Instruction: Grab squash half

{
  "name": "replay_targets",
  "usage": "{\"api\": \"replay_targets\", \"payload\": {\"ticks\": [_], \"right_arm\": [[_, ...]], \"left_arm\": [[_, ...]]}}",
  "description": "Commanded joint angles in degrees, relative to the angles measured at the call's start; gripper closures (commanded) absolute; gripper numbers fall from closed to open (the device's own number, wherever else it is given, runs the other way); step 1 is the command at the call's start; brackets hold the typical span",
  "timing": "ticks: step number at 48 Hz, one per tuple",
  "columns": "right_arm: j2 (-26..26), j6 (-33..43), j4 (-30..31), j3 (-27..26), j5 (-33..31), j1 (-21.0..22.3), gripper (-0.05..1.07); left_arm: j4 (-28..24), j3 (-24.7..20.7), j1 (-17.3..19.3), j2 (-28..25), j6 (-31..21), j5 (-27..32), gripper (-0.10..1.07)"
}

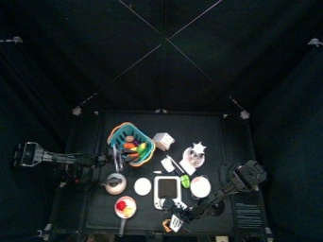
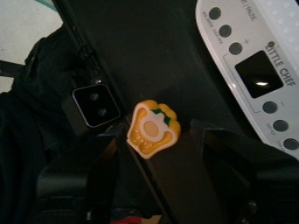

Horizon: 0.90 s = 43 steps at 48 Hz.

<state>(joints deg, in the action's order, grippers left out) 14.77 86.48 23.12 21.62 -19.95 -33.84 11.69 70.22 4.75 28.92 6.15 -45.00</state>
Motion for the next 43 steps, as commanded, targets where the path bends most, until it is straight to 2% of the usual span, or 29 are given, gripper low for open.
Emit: {"api": "replay_targets", "payload": {"ticks": [1, 25, 31, 35, 43], "right_arm": [[-0.3, -0.1, -0.2, -1.6, 0.1, -0.3, -0.01], [3.9, -0.2, 0.1, -2.8, 0.0, -0.8, -0.01], [4.0, -0.2, 0.4, -2.8, -2.1, -0.9, 0.0], [4.0, -0.2, 0.6, -2.8, -3.1, -1.1, 0.03], [4.5, -0.2, 0.7, -2.8, -3.3, -1.1, 0.2]], "left_arm": [[0.1, -0.6, -0.1, 0.1, 0.0, -0.4, 0.3], [0.1, -0.6, 0.0, 0.1, 0.0, -0.3, 0.3], [0.1, -0.6, -0.1, 0.1, 0.1, -0.4, 0.3], [0.0, -0.6, 0.0, 0.1, 0.0, -0.2, 0.3], [0.1, -0.6, 0.0, 0.1, 0.0, -0.1, 0.3]]}}
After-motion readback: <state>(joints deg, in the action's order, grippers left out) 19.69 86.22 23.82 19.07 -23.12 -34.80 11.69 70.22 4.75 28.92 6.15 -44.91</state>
